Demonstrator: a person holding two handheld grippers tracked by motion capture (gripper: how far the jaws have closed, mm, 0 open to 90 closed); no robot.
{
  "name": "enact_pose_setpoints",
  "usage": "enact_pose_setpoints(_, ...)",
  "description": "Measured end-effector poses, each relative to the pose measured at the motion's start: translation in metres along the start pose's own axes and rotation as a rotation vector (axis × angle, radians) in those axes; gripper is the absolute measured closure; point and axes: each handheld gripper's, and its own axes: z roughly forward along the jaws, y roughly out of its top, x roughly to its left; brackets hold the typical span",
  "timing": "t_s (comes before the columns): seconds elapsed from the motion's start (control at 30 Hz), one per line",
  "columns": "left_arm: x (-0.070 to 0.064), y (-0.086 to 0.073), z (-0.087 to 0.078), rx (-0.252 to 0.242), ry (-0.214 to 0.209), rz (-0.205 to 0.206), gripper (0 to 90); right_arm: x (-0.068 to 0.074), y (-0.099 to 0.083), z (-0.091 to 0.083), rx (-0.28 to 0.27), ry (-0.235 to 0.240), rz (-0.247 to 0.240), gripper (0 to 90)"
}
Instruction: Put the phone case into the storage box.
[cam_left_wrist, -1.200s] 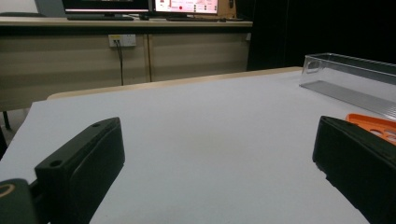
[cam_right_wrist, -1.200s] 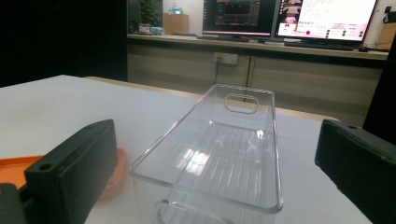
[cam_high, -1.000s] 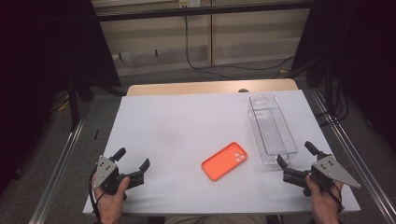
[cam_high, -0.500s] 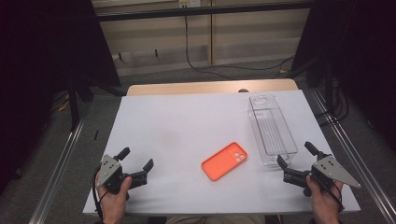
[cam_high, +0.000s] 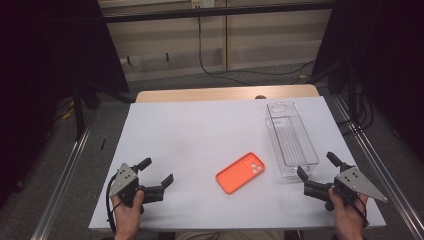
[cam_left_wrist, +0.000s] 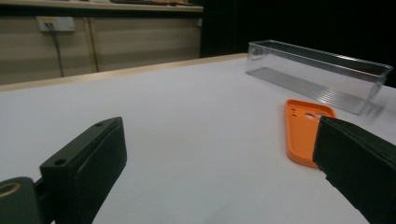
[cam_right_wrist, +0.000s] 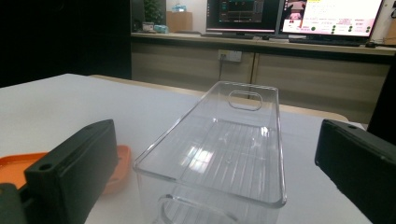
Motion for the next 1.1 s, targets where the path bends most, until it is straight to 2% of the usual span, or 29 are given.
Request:
enact_pose_setpoints(0.17, -0.002, 0.003, 0.005, 0.026, -0.069, 0.002, 2.9, 0.001, 0.000, 0.001, 0.002, 0.001, -0.002, 0.0)
enact_pose_setpoints(0.3, -0.006, 0.005, 0.012, 0.044, -0.093, 0.018, 2.9, 0.000, 0.000, 0.000, 0.004, 0.000, -0.001, 0.0)
enact_pose_setpoints(0.57, -0.009, 0.008, 0.022, 0.070, -0.142, 0.020, 2.9, 0.000, 0.000, 0.000, 0.002, -0.001, -0.003, 0.0)
enact_pose_setpoints(0.6, -0.010, 0.009, 0.025, 0.070, -0.162, 0.009, 2.9, 0.000, 0.000, 0.000, 0.004, 0.001, -0.002, 0.0)
enact_pose_setpoints(0.77, -0.011, 0.009, 0.030, 0.057, -0.140, 0.021, 2.8, 0.001, 0.000, 0.000, 0.005, 0.004, -0.002, 0.0)
enact_pose_setpoints(0.9, -0.013, 0.014, 0.034, 0.048, -0.139, 0.065, 2.9, 0.000, 0.000, 0.000, 0.002, 0.005, -0.003, 0.0)
enact_pose_setpoints(1.0, -0.014, 0.016, 0.038, 0.049, -0.145, 0.059, 2.7, 0.000, 0.000, 0.000, 0.005, 0.005, -0.003, 0.0)
enact_pose_setpoints(1.03, -0.017, 0.017, 0.043, 0.055, -0.162, 0.061, 2.9, 0.000, 0.000, 0.000, 0.004, 0.006, -0.002, 0.0)
enact_pose_setpoints(1.1, -0.021, 0.018, 0.049, 0.062, -0.171, 0.074, 2.9, 0.000, 0.000, 0.000, 0.000, 0.009, -0.001, 0.0)
